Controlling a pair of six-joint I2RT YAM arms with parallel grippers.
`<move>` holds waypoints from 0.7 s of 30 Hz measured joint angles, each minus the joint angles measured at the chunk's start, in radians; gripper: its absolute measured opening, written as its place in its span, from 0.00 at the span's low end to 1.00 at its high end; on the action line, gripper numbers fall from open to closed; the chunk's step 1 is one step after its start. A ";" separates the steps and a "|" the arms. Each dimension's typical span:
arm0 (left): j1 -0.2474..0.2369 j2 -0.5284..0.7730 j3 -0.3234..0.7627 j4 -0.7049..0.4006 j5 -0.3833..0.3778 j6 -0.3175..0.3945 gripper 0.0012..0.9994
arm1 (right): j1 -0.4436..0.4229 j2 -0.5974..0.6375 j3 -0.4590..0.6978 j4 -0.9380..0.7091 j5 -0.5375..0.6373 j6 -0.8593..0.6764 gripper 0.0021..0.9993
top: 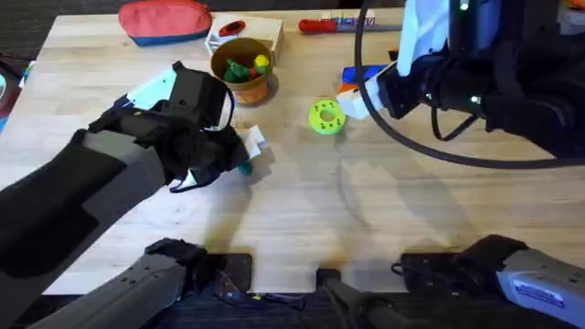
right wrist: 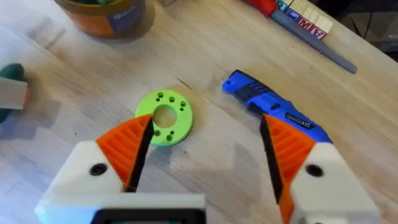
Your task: Pick up the gripper from the table and insert it into the empty holder that is missing its gripper. Then pick up a screw, insert it into the mounting hole, and use the screwdriver to tighten it. Finally, clean up the table by picking up the vegetable and placing it into the bucket.
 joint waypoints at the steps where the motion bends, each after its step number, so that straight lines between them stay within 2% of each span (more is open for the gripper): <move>1: 0.000 0.006 0.000 -0.007 -0.016 -0.006 0.99 | 0.000 0.000 0.000 0.000 0.000 0.000 0.99; 6: 0.000 0.028 0.000 0.007 -0.060 -0.023 0.99 | 0.000 0.000 0.000 0.000 0.000 0.000 0.99; 14: 0.000 0.079 0.002 0.040 -0.058 -0.029 0.99 | 0.000 0.000 0.000 0.000 0.000 0.000 0.99; 21: 0.002 0.084 0.004 0.060 -0.039 -0.033 0.79 | 0.000 0.000 0.000 0.000 0.000 0.000 0.99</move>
